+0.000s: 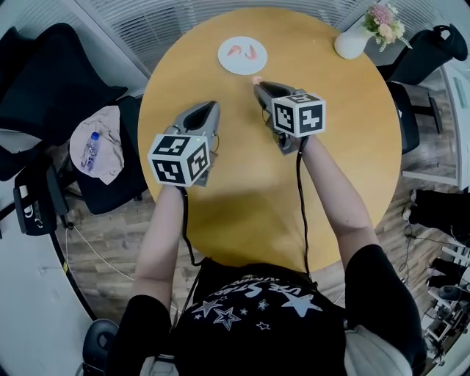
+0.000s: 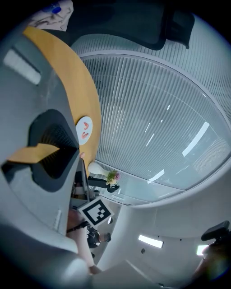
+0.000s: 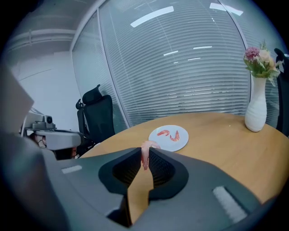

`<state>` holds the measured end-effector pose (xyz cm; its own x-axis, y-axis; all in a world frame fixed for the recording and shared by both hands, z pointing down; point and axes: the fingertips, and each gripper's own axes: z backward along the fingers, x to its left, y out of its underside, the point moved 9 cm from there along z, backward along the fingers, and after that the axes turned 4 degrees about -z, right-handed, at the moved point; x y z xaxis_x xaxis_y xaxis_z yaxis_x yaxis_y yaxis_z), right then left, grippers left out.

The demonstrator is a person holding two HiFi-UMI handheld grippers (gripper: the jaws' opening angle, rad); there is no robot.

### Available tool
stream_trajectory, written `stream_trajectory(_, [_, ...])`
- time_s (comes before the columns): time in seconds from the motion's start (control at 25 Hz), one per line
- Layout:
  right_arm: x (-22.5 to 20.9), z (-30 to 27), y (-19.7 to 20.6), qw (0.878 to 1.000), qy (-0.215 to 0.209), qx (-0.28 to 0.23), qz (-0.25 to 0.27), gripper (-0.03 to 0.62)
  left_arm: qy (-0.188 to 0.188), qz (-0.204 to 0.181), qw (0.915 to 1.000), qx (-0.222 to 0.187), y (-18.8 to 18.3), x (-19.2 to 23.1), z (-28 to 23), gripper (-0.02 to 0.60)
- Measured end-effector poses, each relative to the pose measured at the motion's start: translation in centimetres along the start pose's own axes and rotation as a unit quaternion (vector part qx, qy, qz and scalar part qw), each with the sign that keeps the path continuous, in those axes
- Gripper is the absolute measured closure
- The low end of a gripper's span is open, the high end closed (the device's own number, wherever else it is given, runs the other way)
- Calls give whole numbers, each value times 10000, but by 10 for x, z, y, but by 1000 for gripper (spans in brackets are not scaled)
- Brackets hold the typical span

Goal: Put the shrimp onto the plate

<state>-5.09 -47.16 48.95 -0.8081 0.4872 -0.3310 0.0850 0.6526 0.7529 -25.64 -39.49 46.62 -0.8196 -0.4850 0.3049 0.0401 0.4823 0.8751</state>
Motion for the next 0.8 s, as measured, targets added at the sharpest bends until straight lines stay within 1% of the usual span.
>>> stream_trajectory(0.36, [-18,-53,-6,9991,206,77,371,539,-44,82,9999,68,7,33,-12,580])
stream_trajectory(0.8, [-23,-107,-23,9959,224,327,811,537,-78,236,9997,80,15,55,-21,580])
